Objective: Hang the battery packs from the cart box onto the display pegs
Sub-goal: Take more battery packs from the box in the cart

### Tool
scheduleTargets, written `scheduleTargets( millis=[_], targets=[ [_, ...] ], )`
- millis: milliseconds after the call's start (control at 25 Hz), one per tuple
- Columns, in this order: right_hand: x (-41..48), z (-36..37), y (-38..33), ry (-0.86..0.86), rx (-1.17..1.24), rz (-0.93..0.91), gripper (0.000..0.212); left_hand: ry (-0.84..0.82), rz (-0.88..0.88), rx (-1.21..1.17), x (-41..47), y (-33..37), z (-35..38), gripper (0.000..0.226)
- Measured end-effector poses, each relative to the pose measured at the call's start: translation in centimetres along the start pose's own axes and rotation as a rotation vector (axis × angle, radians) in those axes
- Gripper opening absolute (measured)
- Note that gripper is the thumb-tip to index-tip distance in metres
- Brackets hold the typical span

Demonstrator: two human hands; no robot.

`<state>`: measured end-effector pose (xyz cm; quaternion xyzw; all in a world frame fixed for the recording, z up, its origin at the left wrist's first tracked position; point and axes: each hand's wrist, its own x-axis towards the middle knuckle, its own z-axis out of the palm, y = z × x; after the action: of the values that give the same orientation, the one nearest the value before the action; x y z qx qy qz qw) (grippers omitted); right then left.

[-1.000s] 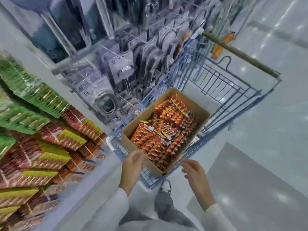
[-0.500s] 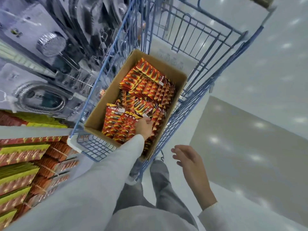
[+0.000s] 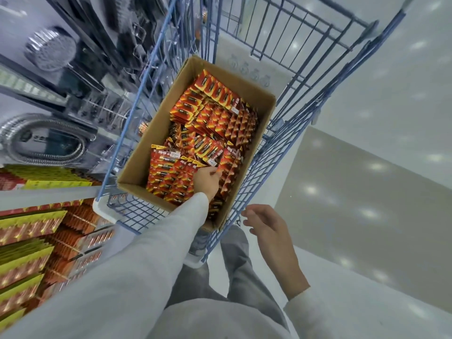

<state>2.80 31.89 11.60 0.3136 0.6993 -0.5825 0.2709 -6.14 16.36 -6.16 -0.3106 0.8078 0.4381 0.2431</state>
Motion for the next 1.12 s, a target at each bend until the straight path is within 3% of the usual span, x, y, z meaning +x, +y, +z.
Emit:
scheduleTargets(
  millis=[280, 480, 520, 600, 720, 760, 1040, 1120],
  targets=[
    [0.9, 2.4, -1.0, -0.051, 0.002, 0.037, 0.010, 0.091, -0.176, -0.431, -2.6, -2.3, -7.2, 0.022],
    [5.2, 6.2, -2.2, -0.080, 0.514, 0.468, 0.027, 0.067, -0.204, -0.639, -7.1, -5.2, -12.3, 0.011],
    [6.3, 6.9, -2.3, -0.046, 0.671, 0.551, 0.034, 0.079, -0.202, -0.654, -8.0, -5.9, -12.9, 0.012],
    [8.7, 8.2, -1.8, 0.042, 0.748, 0.633, 0.050, 0.089, -0.202, -0.661, -9.7, -7.0, -13.7, 0.020],
    [10.2, 9.6, -0.5, 0.133, 0.086, 0.457, 0.056, 0.098, -0.240, -0.637, -11.7, -8.1, -14.1, 0.029],
    [10.5, 10.3, -0.4, 0.172, 0.001, 0.413, 0.058, 0.097, -0.250, -0.636, -12.2, -8.4, -14.1, 0.029],
    [12.9, 12.8, 1.2, 0.207, -0.169, 0.425, 0.051, 0.082, -0.291, -0.564, -13.3, -9.8, -13.0, 0.025],
    [13.6, 13.4, 1.9, 0.178, -0.061, 0.454, 0.045, 0.079, -0.293, -0.547, -13.3, -10.1, -13.1, 0.022]
  ],
)
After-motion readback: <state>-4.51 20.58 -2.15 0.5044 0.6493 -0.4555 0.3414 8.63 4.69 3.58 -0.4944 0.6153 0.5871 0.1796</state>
